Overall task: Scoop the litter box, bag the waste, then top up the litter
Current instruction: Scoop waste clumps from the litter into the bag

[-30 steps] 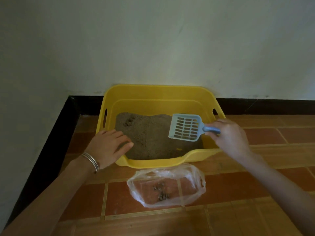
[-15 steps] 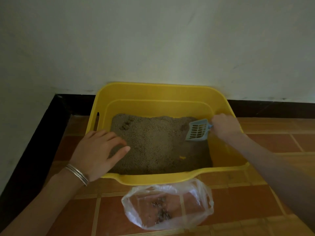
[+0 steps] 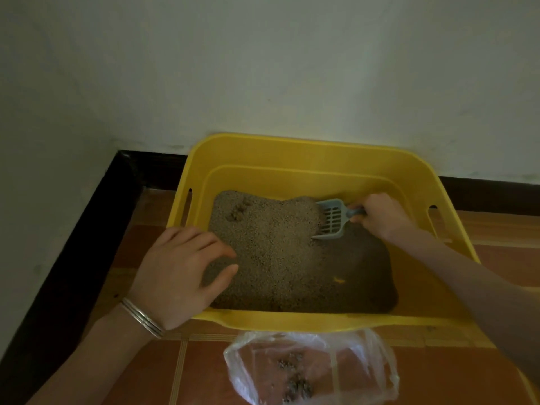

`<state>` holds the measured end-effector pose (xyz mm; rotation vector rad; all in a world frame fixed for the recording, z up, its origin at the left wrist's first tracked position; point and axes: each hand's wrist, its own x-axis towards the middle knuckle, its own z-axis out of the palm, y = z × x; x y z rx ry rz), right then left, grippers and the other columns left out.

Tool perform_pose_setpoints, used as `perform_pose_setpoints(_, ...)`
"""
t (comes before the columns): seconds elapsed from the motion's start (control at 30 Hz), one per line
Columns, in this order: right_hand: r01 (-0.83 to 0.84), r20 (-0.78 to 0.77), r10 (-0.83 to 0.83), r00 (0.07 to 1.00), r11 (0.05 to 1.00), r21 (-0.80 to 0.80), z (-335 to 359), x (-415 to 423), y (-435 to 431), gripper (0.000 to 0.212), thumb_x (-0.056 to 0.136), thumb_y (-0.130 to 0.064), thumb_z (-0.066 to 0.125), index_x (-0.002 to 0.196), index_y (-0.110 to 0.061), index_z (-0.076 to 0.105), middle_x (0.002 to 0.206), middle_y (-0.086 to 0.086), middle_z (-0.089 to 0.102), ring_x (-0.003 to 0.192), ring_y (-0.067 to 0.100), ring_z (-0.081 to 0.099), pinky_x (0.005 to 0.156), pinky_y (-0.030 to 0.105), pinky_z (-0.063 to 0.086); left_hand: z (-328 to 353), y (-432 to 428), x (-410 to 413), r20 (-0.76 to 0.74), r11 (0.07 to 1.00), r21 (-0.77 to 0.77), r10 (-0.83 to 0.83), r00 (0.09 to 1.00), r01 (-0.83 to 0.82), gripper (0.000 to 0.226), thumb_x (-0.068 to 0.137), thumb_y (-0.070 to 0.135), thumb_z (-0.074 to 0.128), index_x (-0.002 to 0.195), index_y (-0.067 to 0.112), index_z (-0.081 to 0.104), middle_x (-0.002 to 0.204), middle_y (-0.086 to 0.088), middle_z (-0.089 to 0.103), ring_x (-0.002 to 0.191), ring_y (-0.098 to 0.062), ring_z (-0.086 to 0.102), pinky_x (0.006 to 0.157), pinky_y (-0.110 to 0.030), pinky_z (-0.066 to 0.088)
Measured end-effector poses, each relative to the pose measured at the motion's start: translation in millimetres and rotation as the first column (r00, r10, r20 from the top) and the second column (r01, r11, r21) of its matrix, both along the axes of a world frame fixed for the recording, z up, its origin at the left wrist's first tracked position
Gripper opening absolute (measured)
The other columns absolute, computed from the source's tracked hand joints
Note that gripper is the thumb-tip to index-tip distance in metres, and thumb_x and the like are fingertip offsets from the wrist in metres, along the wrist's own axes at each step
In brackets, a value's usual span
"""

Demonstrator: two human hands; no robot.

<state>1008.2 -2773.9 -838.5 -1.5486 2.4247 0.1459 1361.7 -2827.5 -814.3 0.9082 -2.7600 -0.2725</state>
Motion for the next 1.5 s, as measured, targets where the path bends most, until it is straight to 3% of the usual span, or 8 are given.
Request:
perform_pose_setpoints(0.13, -0.055, 0.082, 0.058, 0.995, 0.998, -0.032, -4.9, 14.0, -17.4, 0.031, 0.087, -0.02, 0.061, 0.118, -0.015, 0.06, 0.109, 0.005, 0.065, 0.097, 0.018, 0.059, 0.083, 0.029, 0.047, 1.8, 1.3, -1.3, 0.026, 1.0, 0.002, -0.02, 0.999, 0.02, 0.035, 0.084, 0.052, 0.04, 0.09, 0.034, 0.069, 0.087, 0.02, 0.064, 0.087, -0.011, 0.06, 0.085, -0.027, 0.029)
perform_pose_setpoints(0.4, -0.147, 0.209, 0.161, 0.965, 0.986, -0.081, -17.9, 39.6, -50.4, 0.03, 0.086, -0.014, 0.062, 0.116, -0.011, 0.061, 0.113, 0.006, 0.065, 0.101, 0.017, 0.06, 0.091, 0.034, 0.048, 1.6, 1.2, -2.1, 0.035, 0.998, 0.05, -0.043, 0.998, 0.041, 0.03, 0.076, 0.053, 0.048, 0.089, 0.036, 0.069, 0.083, 0.02, 0.064, 0.087, -0.009, 0.059, 0.086, -0.029, 0.032)
perform_pose_setpoints(0.7, -0.152, 0.33, 0.215, 0.919, 0.967, -0.206, -34.9, 80.3, -81.1, 0.027, 0.084, -0.013, 0.065, 0.111, -0.008, 0.065, 0.111, 0.006, 0.067, 0.102, 0.015, 0.061, 0.091, 0.029, 0.048, 1.5, 1.0, -2.5, 0.036, 0.992, 0.116, -0.045, 0.998, 0.04, 0.03, 0.075, 0.054, 0.048, 0.09, 0.037, 0.069, 0.083, 0.022, 0.064, 0.088, -0.006, 0.057, 0.086, -0.029, 0.032)
perform_pose_setpoints(1.03, 0.017, 0.432, 0.129, 0.892, 0.948, -0.318, -52.0, 108.0, -68.9, 0.029, 0.081, -0.013, 0.069, 0.11, -0.007, 0.066, 0.112, 0.006, 0.067, 0.105, 0.018, 0.059, 0.087, 0.019, 0.037, 2.2, 0.4, -2.1, 0.029, 0.991, 0.124, -0.049, 0.998, 0.045, 0.03, 0.074, 0.054, 0.049, 0.09, 0.039, 0.069, 0.081, 0.023, 0.064, 0.087, -0.003, 0.056, 0.086, -0.028, 0.032)
perform_pose_setpoints(1.23, 0.035, 0.433, 0.155, 0.888, 0.916, -0.4, -42.3, 108.5, -67.3, 0.033, 0.08, -0.013, 0.07, 0.112, -0.006, 0.065, 0.112, 0.007, 0.067, 0.103, 0.015, 0.06, 0.085, 0.014, 0.036, 1.0, 0.6, -2.7, 0.011, 0.994, 0.107, -0.033, 0.999, 0.032, 0.029, 0.074, 0.054, 0.049, 0.088, 0.039, 0.068, 0.08, 0.023, 0.063, 0.087, -0.003, 0.055, 0.085, -0.026, 0.031)
perform_pose_setpoints(1.5, -0.052, 0.491, 0.155, 0.857, 0.975, -0.217, -35.6, 101.3, -65.2, 0.034, 0.082, -0.016, 0.067, 0.115, -0.01, 0.064, 0.119, 0.005, 0.064, 0.108, 0.014, 0.057, 0.087, 0.014, 0.034, 0.9, 0.9, -2.6, -0.01, 0.996, 0.086, -0.016, 1.0, 0.017, 0.027, 0.074, 0.052, 0.049, 0.085, 0.038, 0.069, 0.078, 0.023, 0.064, 0.084, -0.004, 0.057, 0.083, -0.025, 0.032)
